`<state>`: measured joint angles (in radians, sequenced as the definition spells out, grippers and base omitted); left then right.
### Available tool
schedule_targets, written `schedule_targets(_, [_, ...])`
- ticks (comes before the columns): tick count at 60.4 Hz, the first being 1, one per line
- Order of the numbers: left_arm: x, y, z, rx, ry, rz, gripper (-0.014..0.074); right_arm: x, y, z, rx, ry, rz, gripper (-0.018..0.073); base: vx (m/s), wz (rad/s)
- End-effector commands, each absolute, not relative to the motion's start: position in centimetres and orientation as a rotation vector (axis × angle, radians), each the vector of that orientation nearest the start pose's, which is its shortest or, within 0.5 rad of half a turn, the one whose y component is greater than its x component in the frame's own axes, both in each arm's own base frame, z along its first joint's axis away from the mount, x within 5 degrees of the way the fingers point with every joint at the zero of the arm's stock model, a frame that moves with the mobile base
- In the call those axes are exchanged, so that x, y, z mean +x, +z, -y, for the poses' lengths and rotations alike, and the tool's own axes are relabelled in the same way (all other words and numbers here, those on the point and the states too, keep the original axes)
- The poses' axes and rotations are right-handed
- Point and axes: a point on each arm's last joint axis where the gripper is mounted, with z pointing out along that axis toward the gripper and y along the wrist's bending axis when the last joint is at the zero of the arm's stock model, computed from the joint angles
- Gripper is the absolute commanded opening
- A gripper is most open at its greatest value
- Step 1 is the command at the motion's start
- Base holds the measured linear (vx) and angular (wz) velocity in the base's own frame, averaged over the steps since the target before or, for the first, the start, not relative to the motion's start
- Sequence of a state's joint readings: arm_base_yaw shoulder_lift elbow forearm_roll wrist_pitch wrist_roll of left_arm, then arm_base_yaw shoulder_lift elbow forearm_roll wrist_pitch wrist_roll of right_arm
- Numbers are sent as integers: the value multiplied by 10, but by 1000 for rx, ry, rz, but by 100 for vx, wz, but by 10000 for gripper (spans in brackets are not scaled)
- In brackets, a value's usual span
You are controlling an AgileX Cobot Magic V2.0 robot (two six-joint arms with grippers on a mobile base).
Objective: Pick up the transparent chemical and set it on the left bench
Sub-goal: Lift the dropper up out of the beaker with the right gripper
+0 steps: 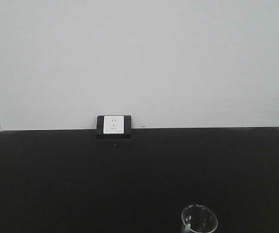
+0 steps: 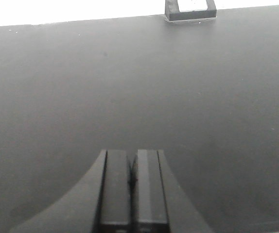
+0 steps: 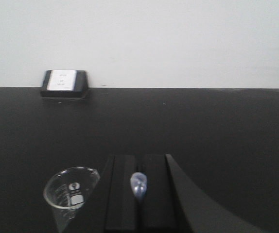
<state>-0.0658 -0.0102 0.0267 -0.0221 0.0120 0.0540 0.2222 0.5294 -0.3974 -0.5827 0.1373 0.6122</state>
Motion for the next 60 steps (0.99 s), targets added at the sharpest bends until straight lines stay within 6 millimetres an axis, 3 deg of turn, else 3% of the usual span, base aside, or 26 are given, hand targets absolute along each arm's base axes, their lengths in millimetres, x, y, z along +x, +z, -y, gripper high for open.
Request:
schedule_targets(1, [55, 206, 4, 64, -35, -1429, -3, 115, 310, -25, -175, 151, -1638, -3, 0, 0])
schedule_targets(60, [55, 206, 4, 64, -35, -1429, -3, 115, 311, -26, -193, 141, -1630, -3, 0, 0])
